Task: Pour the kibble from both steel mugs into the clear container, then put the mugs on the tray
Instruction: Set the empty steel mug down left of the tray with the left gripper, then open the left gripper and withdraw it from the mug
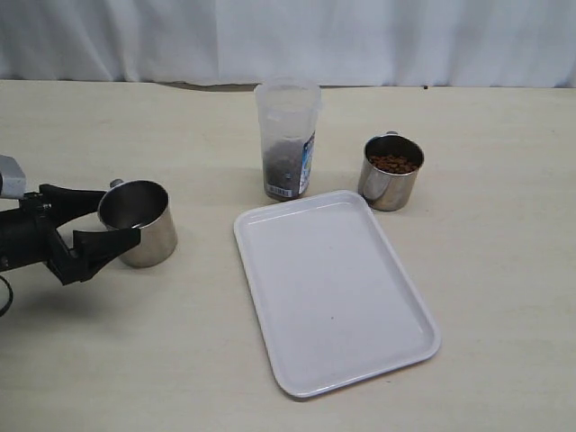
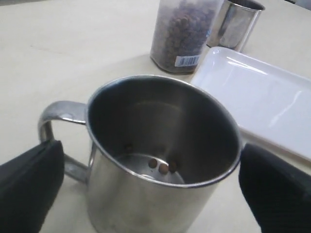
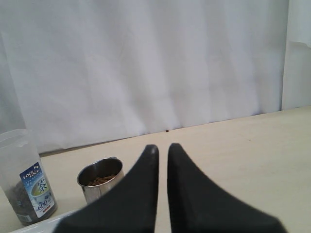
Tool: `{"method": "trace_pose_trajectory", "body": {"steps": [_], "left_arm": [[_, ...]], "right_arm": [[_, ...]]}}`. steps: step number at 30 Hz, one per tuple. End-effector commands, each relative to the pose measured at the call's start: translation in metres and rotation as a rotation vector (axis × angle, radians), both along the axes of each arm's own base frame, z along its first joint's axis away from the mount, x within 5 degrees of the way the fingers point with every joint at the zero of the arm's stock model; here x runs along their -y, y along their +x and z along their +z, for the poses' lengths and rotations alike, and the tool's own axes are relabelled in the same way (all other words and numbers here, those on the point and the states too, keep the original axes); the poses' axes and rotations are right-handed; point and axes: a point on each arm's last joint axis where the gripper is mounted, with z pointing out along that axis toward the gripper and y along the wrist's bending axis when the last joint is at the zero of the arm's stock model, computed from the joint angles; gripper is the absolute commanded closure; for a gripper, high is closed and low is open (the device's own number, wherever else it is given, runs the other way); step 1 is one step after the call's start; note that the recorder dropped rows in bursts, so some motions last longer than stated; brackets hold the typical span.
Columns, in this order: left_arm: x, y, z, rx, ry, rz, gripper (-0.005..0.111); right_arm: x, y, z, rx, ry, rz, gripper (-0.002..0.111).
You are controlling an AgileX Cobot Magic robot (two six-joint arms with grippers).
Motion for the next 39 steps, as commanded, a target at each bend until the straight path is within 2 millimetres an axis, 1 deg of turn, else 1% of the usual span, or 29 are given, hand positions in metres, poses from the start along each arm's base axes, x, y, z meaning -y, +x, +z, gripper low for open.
{"method": "trace_pose_trajectory", "body": {"steps": [1,7,10,14,21,24,25,26,28,31,32,34,35,36,37,38,39], "left_arm": [[-0.004,-0.001,0.011,0.015,-0.015,-0.012,0.032],[-0.005,0.0,0.02,0.048,-0.004,-0.009,0.033],[-0.016,0.001,0.026,0.044,-0.016,0.039,0.033],[-0.028,0.0,0.027,0.031,-0.027,0.089,0.033],[-0.043,0.0,0.027,-0.078,-0.129,0.209,0.033],[-0.044,0.0,0.027,-0.13,-0.175,0.234,0.035],[-0.044,0.0,0.029,-0.149,-0.194,0.244,0.04],[-0.044,0.0,0.032,-0.168,-0.217,0.255,0.048],[-0.046,-0.001,0.041,-0.195,-0.249,0.264,0.07],[-0.047,-0.004,0.062,-0.198,-0.27,0.258,0.104],[-0.047,-0.005,0.069,-0.194,-0.279,0.265,0.107],[-0.044,-0.012,0.081,-0.181,-0.3,0.289,0.107],[-0.04,-0.024,0.093,-0.137,-0.314,0.337,0.107],[-0.037,-0.033,0.099,-0.096,-0.314,0.37,0.107],[-0.032,-0.054,0.109,0.007,-0.31,0.468,0.107],[-0.03,-0.064,0.115,0.08,-0.293,0.522,0.107],[-0.026,-0.089,0.121,0.2,-0.249,0.628,0.107]], "right_arm": [[0.0,0.0,-0.001,0.002,-0.004,0.002,0.103],[0.0,0.0,-0.001,0.002,-0.004,0.002,0.103],[0.0,0.0,-0.001,0.002,-0.004,0.002,0.103],[0.0,0.0,-0.001,0.002,-0.004,0.002,0.103],[0.0,0.0,-0.001,0.002,-0.004,0.002,0.103],[0.0,0.0,-0.001,0.002,-0.004,0.002,0.103],[0.0,0.0,-0.001,0.002,-0.004,0.002,0.103],[0.0,0.0,-0.001,0.002,-0.004,0.002,0.103],[0.0,0.0,-0.001,0.002,-0.004,0.002,0.103],[0.0,0.0,-0.001,0.002,-0.004,0.002,0.103],[0.0,0.0,-0.001,0.002,-0.004,0.002,0.103],[0.0,0.0,-0.001,0.002,-0.004,0.002,0.103],[0.0,0.0,-0.001,0.002,-0.004,0.002,0.103],[0.0,0.0,-0.001,0.002,-0.004,0.002,0.103],[0.0,0.0,-0.001,0.002,-0.004,0.002,0.103],[0.0,0.0,-0.001,0.002,-0.004,0.002,0.103],[0.0,0.0,-0.001,0.002,-0.004,0.002,0.103]]}}
